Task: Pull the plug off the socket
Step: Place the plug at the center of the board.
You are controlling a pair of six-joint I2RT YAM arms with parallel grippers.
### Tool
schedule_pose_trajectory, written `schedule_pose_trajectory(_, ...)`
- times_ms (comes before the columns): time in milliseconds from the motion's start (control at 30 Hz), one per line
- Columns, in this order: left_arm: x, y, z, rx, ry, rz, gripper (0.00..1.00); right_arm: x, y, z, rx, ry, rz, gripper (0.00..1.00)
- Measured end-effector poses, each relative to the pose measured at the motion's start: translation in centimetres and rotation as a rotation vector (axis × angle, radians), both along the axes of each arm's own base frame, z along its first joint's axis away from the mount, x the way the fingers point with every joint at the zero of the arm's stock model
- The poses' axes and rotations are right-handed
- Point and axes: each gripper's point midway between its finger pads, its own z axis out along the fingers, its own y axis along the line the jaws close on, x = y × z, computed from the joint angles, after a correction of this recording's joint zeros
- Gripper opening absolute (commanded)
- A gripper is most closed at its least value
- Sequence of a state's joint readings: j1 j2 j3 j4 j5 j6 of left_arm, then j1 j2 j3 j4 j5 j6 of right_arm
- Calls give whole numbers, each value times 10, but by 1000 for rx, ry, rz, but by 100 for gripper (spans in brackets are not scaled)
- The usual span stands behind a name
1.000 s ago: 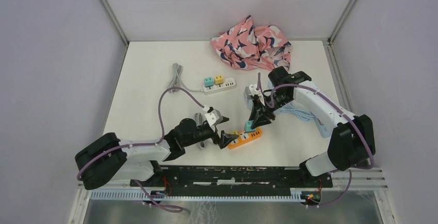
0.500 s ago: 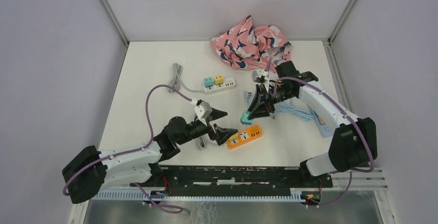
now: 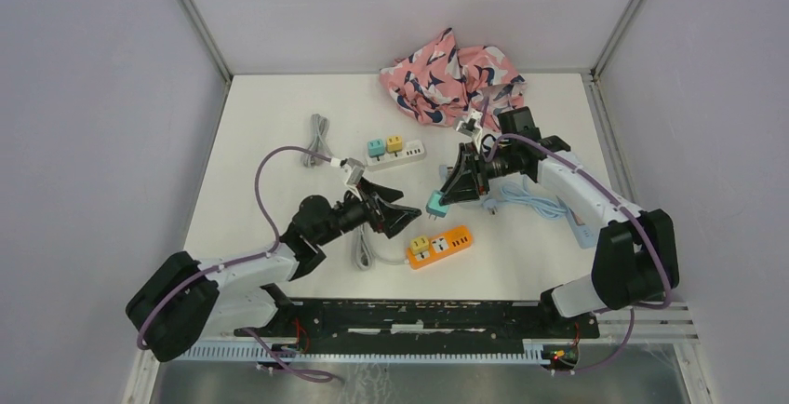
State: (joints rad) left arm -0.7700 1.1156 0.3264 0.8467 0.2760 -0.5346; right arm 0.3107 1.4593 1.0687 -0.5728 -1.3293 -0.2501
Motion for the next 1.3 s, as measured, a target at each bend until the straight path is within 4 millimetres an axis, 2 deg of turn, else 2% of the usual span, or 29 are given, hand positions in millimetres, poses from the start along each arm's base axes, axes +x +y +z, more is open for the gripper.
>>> schedule_pose_trajectory(367,-2,-3,-6,-150,105,-67,99,4,2,-7,-9,53,-6,0)
schedule_pose_trajectory(733,1,-17,-37,-139,188,-117,88,6,3,-15,-21,98,-9,0)
schedule_pose_trajectory(1033,-1,-36,-25,-208,181,-197,75,8,3,-21,-31,129,-11,1)
schedule_pose_trajectory(1167,-2,-42,-23,-221,190,-220,57,8,3,-22,-32,133,-11,1)
schedule_pose_trajectory(1233,-4,-45,-22,-223,196,-236,35,8,3,-22,-32,133,-11,1)
schedule_pose_trajectory(1300,-5,-48,-22,-225,206,-254,19,9,3,-23,-35,127,-14,3)
